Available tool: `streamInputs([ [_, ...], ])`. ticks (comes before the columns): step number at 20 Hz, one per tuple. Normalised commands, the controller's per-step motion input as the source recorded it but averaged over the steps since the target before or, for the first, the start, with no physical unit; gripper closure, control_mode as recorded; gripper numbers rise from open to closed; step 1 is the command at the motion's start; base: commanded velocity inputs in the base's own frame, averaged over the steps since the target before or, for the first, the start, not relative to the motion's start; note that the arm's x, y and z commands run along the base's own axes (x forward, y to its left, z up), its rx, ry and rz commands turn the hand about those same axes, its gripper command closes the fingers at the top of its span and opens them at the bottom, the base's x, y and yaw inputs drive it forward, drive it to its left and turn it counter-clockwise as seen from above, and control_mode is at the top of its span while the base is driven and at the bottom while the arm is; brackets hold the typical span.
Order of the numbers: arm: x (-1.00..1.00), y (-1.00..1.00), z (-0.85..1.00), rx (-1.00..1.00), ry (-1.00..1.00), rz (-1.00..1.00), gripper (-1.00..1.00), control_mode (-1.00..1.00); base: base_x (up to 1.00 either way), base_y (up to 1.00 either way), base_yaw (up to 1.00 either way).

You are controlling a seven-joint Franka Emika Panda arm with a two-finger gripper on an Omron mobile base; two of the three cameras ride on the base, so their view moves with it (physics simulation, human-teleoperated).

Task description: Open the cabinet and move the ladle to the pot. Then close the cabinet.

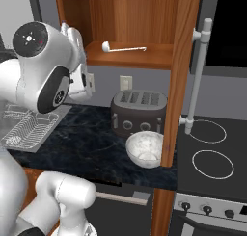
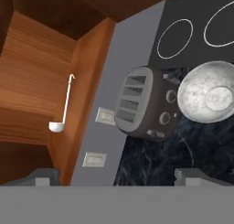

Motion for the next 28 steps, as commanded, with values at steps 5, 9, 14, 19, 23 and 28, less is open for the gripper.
streamInputs([
  [5,0.21,0.03,0.0,0.14,0.11,0.1,-1.0,-1.0,0.0,0.0,0.0],
  [9,0.23,0.1,0.0,0.06,0.09,0.02,-1.0,-1.0,0.0,0.0,0.0],
  [14,0.21,0.01,0.0,0.0,0.04,0.0,-1.0,-1.0,0.0,0.0,0.0],
  [19,0.22,0.0,0.0,0.0,0.0,0.0,-1.0,-1.0,0.0,0.0,0.0],
  [23,0.17,0.0,0.0,0.0,0.0,0.0,-1.0,-1.0,0.0,0.0,0.0],
  [28,0.11,0.0,0.0,0.0,0.0,0.0,-1.0,-1.0,0.0,0.0,0.0],
])
